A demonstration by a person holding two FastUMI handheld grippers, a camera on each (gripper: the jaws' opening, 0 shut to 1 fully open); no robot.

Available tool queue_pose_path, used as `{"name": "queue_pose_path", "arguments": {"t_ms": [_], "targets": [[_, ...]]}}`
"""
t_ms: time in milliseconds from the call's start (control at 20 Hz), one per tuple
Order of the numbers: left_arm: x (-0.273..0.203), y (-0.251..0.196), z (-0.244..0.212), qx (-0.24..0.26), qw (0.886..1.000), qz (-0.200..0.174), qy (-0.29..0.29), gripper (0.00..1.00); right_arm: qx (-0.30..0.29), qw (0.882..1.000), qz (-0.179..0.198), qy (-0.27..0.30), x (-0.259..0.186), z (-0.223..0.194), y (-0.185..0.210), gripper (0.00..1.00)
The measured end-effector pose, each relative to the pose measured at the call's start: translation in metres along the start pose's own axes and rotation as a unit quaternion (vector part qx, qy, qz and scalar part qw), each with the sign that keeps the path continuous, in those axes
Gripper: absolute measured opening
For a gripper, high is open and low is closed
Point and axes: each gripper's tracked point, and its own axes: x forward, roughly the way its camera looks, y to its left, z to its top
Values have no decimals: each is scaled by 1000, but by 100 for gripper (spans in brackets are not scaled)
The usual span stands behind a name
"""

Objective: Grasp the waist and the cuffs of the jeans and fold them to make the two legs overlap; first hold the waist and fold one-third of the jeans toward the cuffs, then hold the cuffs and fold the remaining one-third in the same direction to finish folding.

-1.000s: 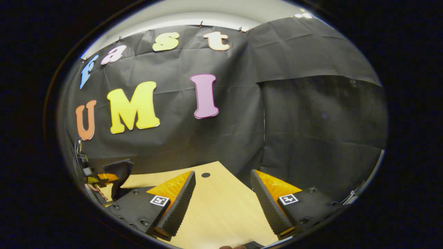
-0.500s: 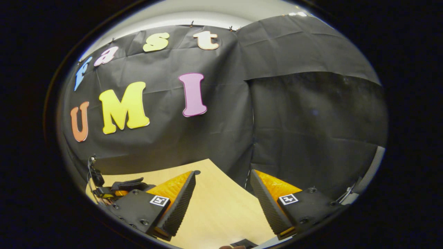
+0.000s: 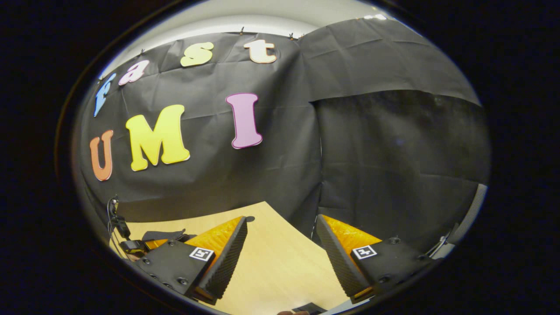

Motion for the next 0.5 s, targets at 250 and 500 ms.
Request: {"name": "queue_pose_path", "arguments": {"t_ms": [250,500], "targets": [[-6,-6,9,30,999,-6,-18,99,-3,1000,12,-2,-4,0,9,99],[-32,6,37,25,998,12,-51,99,3,1000,18,-8,-9,5,10,99]]}}
